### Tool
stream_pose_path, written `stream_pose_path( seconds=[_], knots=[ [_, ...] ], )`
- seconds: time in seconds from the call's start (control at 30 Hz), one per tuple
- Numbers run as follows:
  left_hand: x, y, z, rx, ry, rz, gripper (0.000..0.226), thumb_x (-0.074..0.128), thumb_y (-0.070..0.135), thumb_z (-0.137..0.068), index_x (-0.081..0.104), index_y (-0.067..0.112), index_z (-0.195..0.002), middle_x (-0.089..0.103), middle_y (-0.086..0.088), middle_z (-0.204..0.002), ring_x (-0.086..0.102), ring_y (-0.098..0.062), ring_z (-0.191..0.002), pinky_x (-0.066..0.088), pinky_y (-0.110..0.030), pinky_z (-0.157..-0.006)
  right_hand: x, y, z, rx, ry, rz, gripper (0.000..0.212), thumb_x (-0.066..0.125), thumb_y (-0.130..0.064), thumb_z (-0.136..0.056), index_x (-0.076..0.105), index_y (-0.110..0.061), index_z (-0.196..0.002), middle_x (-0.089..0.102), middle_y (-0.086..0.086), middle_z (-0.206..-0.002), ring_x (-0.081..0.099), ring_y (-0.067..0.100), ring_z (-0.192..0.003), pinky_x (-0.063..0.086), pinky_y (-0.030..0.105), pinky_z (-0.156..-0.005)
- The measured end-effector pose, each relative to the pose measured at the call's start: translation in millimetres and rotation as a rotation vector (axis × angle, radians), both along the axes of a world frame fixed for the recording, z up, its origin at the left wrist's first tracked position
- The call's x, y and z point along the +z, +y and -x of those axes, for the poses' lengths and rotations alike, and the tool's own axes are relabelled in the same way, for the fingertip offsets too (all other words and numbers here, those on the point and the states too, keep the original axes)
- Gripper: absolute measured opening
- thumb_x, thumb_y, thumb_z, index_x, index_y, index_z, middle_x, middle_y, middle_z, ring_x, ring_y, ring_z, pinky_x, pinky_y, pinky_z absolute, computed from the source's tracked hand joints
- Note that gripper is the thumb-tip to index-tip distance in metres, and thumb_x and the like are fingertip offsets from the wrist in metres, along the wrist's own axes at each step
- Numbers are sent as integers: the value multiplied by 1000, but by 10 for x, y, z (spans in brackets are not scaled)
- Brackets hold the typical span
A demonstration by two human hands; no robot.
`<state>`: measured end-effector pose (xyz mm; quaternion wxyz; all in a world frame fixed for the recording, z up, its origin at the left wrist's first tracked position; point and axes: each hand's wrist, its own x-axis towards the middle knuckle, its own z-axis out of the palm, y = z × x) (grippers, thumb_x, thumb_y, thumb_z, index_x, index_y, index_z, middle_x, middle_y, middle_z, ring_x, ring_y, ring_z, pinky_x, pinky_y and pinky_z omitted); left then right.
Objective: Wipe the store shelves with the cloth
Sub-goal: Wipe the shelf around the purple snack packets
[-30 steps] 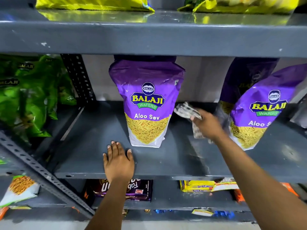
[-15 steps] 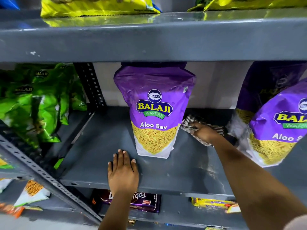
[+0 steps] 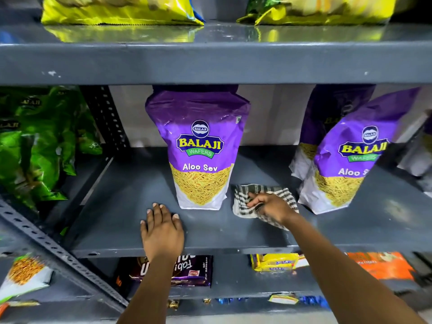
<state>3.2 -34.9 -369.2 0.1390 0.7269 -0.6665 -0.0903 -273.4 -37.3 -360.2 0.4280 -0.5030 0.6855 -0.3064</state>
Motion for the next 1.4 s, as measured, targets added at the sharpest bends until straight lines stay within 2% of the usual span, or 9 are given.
stream_pose_path(
  seconds=[0.23,0.4,0.7,0.93,1.03,1.1,1.17,1.27,1.4],
  knots=[
    [13,20,-15,-8,16,2,53,23,31,-97,19,5,-143,17,-11,-155,12,-26,-143,9,-43,-117,104,466,-46,4,27,8,49,51,19,-65,67,-27,-64,57,2,-132,36,1,-121,31,-9,-68],
    [23,16,-14,-16,34,-5,54,22,31,-97,17,5,-143,15,-11,-156,10,-26,-143,7,-43,-117,173,590,-37,34,68,-36,48,55,14,-64,68,-32,-66,51,-1,-138,45,14,-125,40,31,-98],
    [15,17,-18,-20,24,-10,55,21,33,-97,15,4,-143,14,-12,-156,9,-26,-143,6,-43,-117,306,673,-51,210,473,14,48,63,0,-66,49,-45,-62,58,-9,-117,53,13,-113,44,29,-96],
    [15,14,-18,-25,26,-19,56,21,34,-97,15,3,-143,14,-13,-155,10,-27,-143,7,-45,-116,490,1149,147,195,531,-43,57,50,9,-66,53,-46,-54,63,-19,-65,59,-2,-66,43,14,-59],
    [7,12,-22,-24,25,-16,56,21,34,-96,16,3,-143,14,-13,-155,10,-28,-143,7,-45,-116,800,1047,164,51,428,28,53,46,11,-67,55,-40,-58,62,-12,-68,56,-3,-54,41,9,-51],
    [2,6,-18,-20,19,-17,56,21,34,-96,15,3,-143,14,-13,-155,10,-27,-143,7,-45,-116,896,849,-58,1,407,128,49,45,15,-70,59,-31,-75,65,-2,-84,60,7,-66,45,7,-54],
    [-3,-4,-14,-20,23,-15,56,21,34,-96,15,4,-143,14,-12,-156,10,-27,-143,7,-45,-116,806,652,-461,114,514,179,55,48,9,-72,61,-30,-108,65,3,-115,62,21,-98,53,22,-83],
    [-19,-12,-14,-14,3,-15,56,21,34,-96,16,5,-143,14,-11,-156,10,-26,-143,8,-44,-117,418,602,-1013,381,667,81,62,48,-11,-81,34,-36,-136,29,1,-153,26,27,-138,27,45,-113],
    [-40,-29,-18,-13,-2,-13,56,21,34,-96,15,5,-143,13,-11,-156,10,-27,-143,8,-44,-117,180,788,-1018,408,722,-8,64,43,-30,-89,10,-43,-141,-3,-9,-157,-6,17,-145,-5,45,-117]
  ],
)
